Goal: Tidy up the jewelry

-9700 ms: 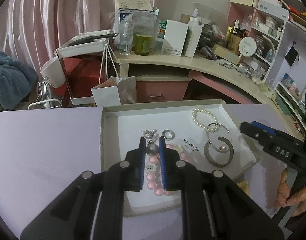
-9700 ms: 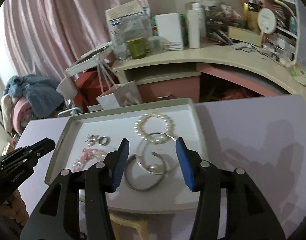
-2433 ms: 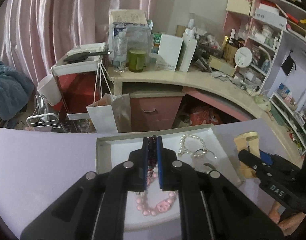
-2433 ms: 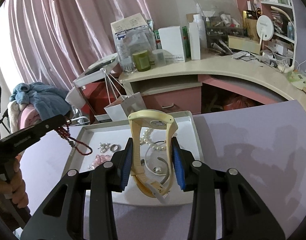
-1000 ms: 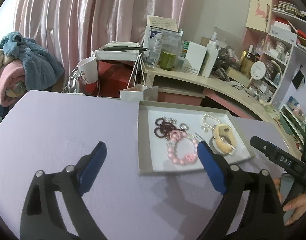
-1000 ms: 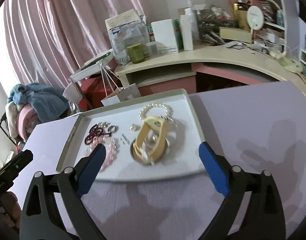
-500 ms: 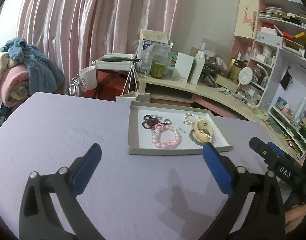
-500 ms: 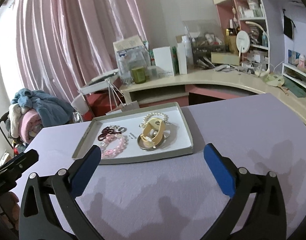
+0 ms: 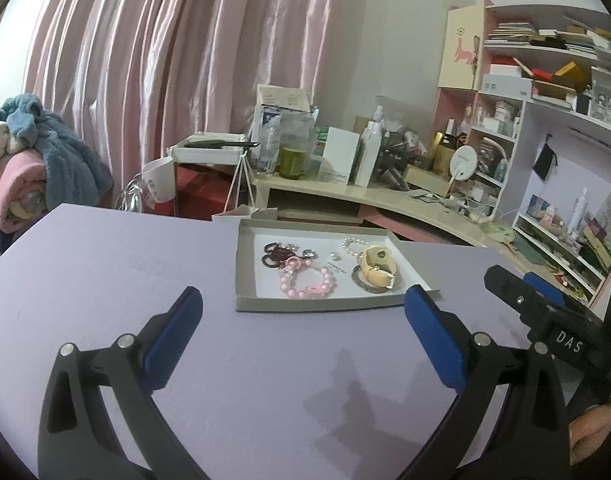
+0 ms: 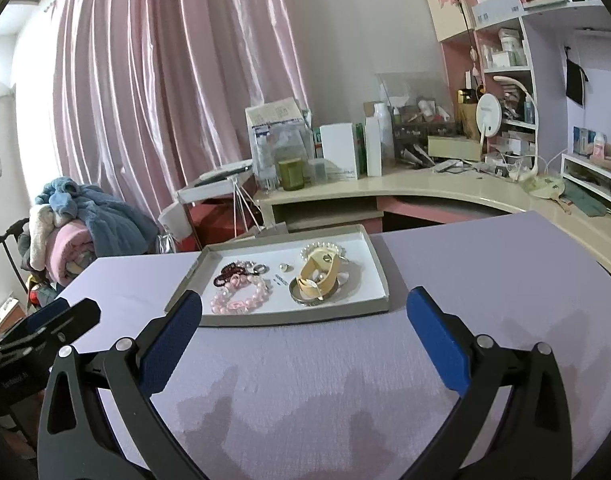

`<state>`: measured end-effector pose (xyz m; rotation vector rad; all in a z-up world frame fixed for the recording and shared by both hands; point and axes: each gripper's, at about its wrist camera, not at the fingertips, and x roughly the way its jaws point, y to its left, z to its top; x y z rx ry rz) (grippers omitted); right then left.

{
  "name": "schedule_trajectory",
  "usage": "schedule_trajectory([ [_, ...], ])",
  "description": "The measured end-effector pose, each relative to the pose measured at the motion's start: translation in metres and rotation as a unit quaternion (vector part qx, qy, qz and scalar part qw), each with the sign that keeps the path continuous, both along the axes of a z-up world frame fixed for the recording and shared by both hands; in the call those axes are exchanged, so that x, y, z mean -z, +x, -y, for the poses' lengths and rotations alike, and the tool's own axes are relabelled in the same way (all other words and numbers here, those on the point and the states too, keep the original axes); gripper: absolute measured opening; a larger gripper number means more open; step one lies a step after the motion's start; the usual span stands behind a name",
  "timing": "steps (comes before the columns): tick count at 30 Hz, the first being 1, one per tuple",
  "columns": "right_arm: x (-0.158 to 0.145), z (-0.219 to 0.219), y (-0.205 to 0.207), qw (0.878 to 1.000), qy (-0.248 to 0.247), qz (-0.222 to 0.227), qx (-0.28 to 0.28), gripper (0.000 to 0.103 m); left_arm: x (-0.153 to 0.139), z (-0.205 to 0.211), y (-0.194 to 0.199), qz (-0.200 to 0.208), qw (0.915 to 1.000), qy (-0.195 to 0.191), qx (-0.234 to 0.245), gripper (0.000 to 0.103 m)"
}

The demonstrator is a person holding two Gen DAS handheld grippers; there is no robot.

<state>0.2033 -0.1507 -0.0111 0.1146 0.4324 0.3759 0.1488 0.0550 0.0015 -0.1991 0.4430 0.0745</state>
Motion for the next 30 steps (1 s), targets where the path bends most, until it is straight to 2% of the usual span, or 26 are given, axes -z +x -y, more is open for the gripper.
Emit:
schedule_trajectory([
  [15,0.0064,-0.0032,-0.0047,1.0,0.01,0.014,-0.007,0.102,0.0076,-0.0023,0.0005,0.023,0.9993,-0.019,0.023,0.101],
  [30,0.004,-0.003,-0.0058,1.0,0.02,0.016,-0.016,0.102,0.0042,0.002,0.0002,0.023,0.9993,-0.015,0.027,0.101],
])
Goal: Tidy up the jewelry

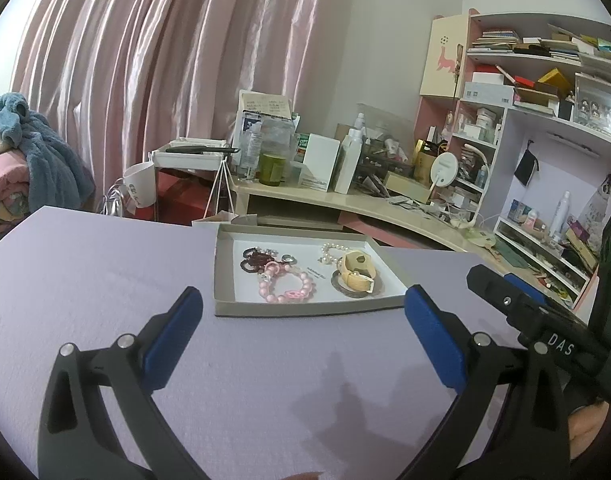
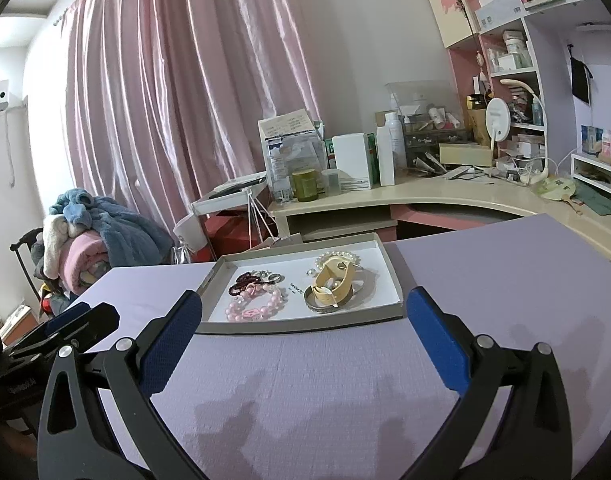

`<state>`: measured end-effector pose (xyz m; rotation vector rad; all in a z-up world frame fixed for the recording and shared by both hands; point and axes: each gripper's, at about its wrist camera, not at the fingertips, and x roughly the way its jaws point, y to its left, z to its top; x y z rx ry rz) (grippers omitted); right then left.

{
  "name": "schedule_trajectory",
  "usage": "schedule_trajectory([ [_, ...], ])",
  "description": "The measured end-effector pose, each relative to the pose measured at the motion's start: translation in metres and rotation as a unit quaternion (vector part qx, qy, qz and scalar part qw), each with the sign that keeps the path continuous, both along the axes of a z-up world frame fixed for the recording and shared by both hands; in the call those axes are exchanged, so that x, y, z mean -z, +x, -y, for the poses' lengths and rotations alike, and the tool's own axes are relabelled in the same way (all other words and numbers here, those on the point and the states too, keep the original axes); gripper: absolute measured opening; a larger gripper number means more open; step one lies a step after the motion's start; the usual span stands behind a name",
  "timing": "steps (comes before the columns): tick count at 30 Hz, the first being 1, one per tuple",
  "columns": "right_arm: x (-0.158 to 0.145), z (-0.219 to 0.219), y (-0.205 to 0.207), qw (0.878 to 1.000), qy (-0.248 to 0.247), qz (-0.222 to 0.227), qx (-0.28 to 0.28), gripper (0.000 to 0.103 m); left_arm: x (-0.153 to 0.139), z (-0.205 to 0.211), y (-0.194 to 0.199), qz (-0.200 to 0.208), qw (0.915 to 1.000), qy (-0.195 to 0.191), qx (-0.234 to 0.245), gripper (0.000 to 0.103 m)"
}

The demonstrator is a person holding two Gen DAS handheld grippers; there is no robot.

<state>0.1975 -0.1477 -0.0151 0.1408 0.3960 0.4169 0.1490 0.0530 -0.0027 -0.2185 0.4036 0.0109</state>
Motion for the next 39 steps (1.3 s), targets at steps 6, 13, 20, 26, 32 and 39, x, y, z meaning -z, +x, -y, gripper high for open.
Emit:
schedule_trajectory([
  [6,0.0,-0.0001,0.0002,1.0,-0.001,0.0,0.0,0.102,-0.0005,0.0015,0.0013,0.0,1.0,-0.002,0.001,0.101],
  [13,-0.0001,-0.0015,0.0,1.0,-0.001,0.0,0.0,0.102,-0.0002,0.0043,-0.0002,0.001,1.0,-0.004,0.004,0.101],
  [20,-0.0001,-0.0034,0.0001,1.0,-0.002,0.002,-0.001,0.102,0.0001,0.0085,-0.0027,0.003,1.0,-0.003,-0.002,0.101],
  [26,0.0007,-0.005,-0.0013,1.0,-0.003,0.001,-0.002,0.102,0.0002,0.0067,-0.0006,0.0,1.0,-0.008,0.004,0.101],
  [32,0.0006,-0.006,-0.0013,1.0,-0.003,0.001,-0.002,0.102,0.0,0.0057,-0.0002,-0.001,0.9999,-0.01,0.006,0.101],
  [39,0.0004,-0.0058,-0.0012,1.0,-0.003,0.001,-0.001,0.102,0.0,0.0034,0.0011,-0.003,1.0,-0.009,0.001,0.101],
])
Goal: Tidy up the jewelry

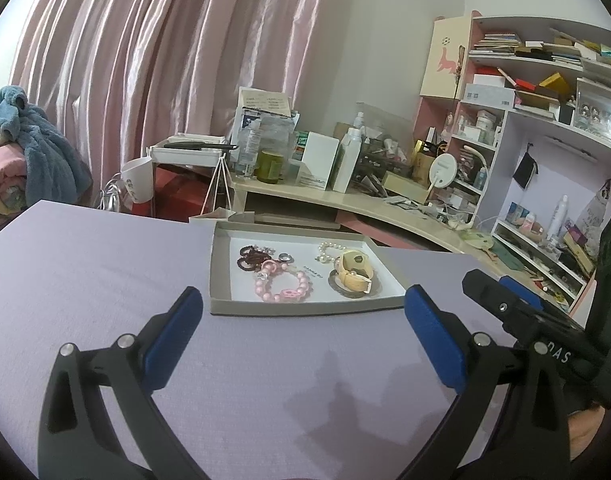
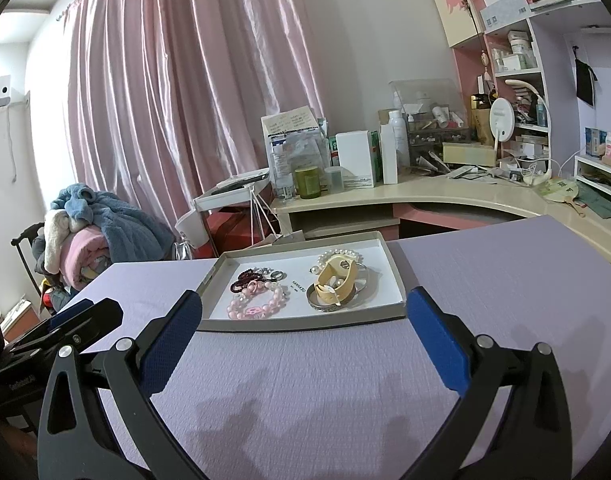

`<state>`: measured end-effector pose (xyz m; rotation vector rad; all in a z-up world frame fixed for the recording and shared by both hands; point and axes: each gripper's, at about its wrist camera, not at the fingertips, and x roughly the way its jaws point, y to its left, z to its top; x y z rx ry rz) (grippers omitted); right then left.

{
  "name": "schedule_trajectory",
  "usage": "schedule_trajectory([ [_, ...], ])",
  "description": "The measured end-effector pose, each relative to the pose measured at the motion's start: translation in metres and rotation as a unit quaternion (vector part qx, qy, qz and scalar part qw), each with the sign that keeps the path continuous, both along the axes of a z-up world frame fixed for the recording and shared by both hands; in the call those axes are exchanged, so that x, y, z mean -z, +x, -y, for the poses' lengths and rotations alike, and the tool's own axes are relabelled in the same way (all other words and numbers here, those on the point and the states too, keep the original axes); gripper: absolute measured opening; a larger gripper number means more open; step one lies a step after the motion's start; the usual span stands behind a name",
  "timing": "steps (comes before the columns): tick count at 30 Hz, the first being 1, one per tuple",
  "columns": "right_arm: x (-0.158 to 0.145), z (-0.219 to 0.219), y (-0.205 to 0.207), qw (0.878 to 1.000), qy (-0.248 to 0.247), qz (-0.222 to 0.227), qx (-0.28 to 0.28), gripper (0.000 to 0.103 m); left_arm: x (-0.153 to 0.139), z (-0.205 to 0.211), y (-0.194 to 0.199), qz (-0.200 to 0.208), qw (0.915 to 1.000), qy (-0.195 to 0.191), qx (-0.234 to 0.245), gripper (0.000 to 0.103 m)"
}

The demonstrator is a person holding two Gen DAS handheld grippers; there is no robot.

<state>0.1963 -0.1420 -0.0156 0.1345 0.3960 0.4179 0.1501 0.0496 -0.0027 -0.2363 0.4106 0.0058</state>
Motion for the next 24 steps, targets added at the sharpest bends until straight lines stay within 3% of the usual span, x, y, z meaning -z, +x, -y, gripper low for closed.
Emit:
schedule_trajectory([
  [24,-0.0004,-0.0007,-0.0001,1.0,0.0,0.0,0.0,0.102,0.0025,-0.0056,0.0025,-0.002,1.0,0.004,-0.003,0.101],
])
